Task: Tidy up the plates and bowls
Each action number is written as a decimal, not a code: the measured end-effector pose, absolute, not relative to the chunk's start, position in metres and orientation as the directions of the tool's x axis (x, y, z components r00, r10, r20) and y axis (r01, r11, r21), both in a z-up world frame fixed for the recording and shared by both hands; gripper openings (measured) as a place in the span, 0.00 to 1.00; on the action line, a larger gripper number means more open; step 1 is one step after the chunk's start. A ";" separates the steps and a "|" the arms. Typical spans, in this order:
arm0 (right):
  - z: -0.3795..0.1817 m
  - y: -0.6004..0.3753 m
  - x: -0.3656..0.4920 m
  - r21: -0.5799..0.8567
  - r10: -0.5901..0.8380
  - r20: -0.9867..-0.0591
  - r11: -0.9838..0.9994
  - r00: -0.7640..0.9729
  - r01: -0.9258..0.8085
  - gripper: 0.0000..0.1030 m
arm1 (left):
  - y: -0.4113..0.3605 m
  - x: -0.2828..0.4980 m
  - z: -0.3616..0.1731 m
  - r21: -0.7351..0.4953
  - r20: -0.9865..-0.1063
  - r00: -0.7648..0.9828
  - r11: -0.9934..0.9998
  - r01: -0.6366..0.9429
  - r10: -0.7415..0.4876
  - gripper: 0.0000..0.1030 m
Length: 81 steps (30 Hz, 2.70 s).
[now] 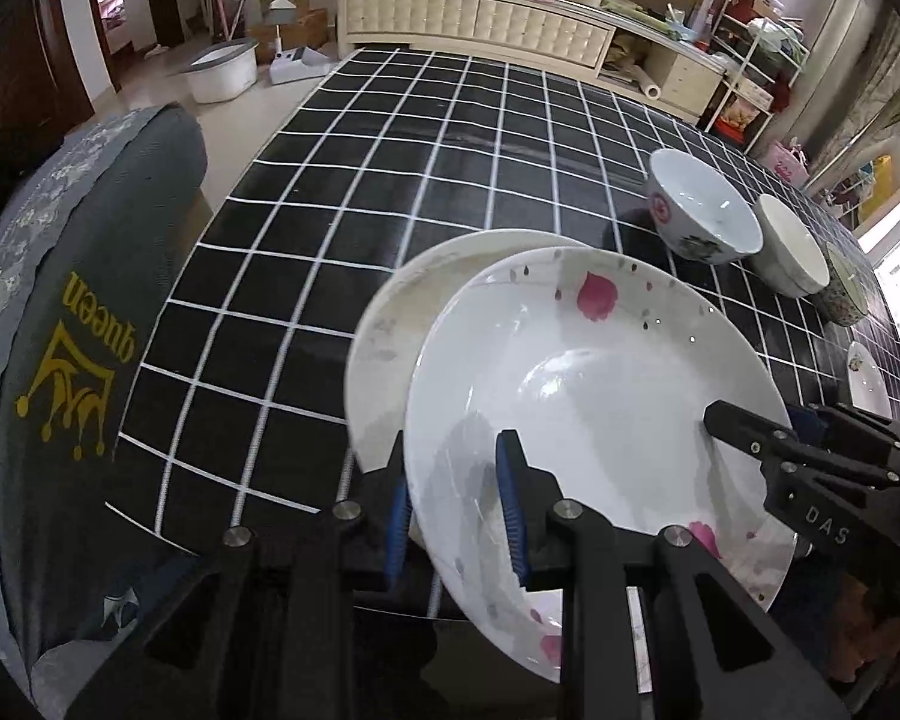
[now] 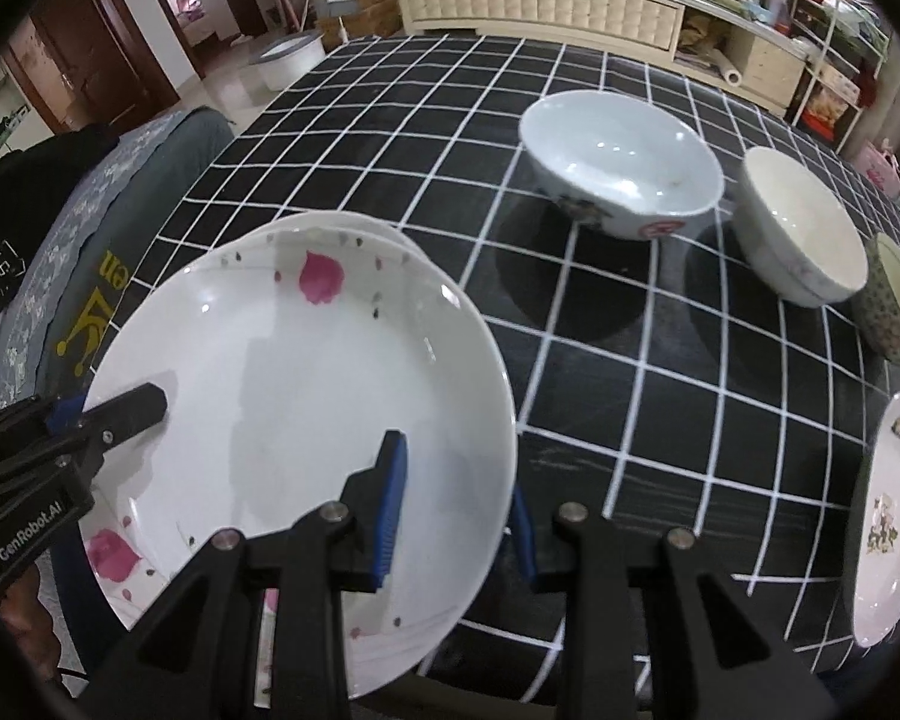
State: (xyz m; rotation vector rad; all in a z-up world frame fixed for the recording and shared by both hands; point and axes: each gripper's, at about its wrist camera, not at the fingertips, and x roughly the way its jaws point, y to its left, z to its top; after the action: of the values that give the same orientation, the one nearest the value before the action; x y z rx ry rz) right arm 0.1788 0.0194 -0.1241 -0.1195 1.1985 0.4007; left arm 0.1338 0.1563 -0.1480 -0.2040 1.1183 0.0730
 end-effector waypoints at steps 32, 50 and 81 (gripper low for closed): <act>-0.129 0.040 0.186 0.090 0.217 -0.932 0.914 0.290 -0.395 0.35 | 0.185 0.135 -0.160 -0.142 -0.907 0.418 0.966 -0.214 -0.041 0.23; -0.072 -0.017 0.173 0.091 0.235 -0.864 0.942 0.444 -0.323 0.47 | 0.129 0.129 -0.107 -0.136 -0.852 0.521 0.984 -0.117 -0.055 0.37; 0.009 -0.193 0.135 0.051 0.081 -0.759 0.997 0.646 -0.065 0.72 | -0.064 0.140 -0.031 -0.074 -0.741 0.644 0.977 0.202 -0.190 0.49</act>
State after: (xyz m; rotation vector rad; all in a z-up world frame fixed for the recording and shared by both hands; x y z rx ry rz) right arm 0.1353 -0.1928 0.0094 0.0199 0.8640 0.0834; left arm 0.1397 -0.0645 -0.0308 0.0157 0.8425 -0.2232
